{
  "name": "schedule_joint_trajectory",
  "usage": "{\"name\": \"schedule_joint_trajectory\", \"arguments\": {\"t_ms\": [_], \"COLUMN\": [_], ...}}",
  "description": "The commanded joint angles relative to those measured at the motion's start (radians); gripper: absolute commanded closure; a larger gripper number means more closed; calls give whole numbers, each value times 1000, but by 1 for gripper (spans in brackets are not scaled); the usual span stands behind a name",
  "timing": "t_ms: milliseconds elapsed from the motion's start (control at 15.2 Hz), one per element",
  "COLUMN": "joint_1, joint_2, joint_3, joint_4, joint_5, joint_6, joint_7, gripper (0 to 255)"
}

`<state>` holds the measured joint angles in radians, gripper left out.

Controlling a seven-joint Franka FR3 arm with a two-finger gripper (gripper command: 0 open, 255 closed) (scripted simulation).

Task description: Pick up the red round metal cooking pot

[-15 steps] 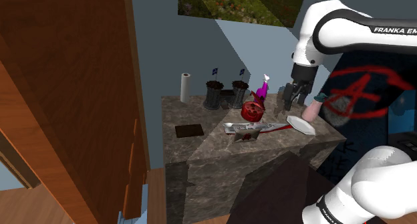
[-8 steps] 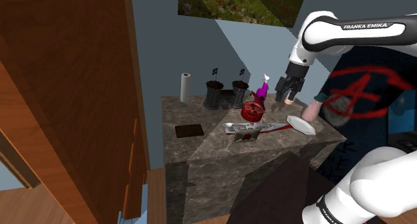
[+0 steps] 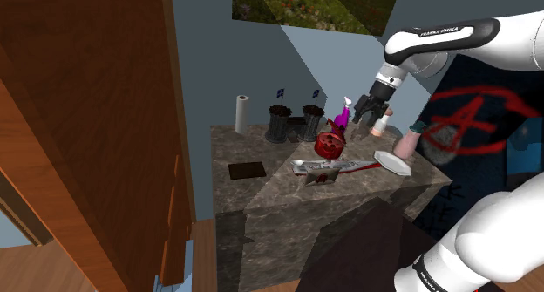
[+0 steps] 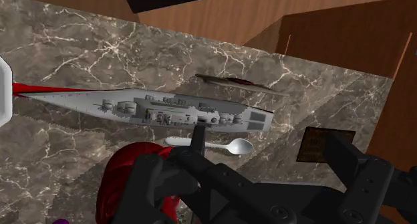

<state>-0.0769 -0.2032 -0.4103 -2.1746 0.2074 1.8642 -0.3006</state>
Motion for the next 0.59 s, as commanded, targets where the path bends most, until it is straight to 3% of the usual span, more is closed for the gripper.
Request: {"name": "schedule_joint_trajectory", "arguments": {"t_ms": [0, 264, 528], "joint_1": [-4, -35, -103], "joint_2": [77, 248, 429], "joint_3": [-37, -94, -114], "joint_4": [42, 161, 302], "joint_5": [73, 237, 408], "joint_6": [22, 12, -37], "joint_7": [-59, -183, -288], "gripper": [0, 0, 0]}}
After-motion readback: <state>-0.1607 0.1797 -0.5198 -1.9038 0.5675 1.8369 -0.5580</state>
